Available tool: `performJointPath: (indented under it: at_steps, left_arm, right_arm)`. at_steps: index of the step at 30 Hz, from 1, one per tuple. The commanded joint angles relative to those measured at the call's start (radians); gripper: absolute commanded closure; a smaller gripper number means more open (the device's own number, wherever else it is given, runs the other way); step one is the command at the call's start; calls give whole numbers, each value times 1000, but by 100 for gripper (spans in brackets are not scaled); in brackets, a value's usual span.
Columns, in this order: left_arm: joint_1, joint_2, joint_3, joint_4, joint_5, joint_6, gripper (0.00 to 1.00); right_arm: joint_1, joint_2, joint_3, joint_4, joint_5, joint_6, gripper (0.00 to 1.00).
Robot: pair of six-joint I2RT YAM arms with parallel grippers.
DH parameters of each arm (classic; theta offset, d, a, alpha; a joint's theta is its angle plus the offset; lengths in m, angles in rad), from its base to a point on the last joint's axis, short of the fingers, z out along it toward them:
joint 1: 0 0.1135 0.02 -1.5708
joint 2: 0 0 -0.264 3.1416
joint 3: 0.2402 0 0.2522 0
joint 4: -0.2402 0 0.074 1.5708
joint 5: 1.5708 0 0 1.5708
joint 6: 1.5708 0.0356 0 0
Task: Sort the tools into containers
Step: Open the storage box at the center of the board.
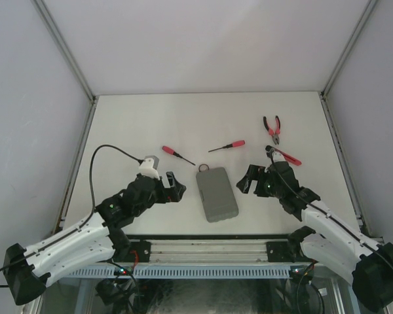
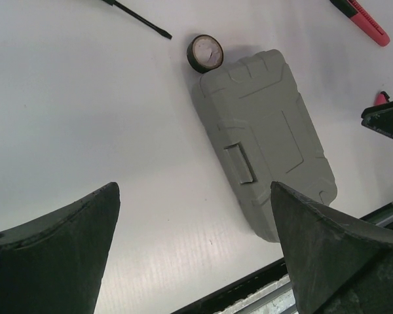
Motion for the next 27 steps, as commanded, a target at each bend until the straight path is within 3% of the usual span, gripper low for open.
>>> performJointPath:
  at_steps: [1, 10, 27]
  left_arm:
    - [6, 1, 55, 26, 18, 36, 0]
    - [6, 13, 52, 56, 29, 32, 0]
    - [5, 12, 26, 75, 36, 9, 0]
  right_arm:
    - [4, -57, 32, -32, 134, -11, 7]
    - [-1, -154, 31, -63, 260, -22, 7]
    - [-6, -146, 32, -72, 205, 21, 9]
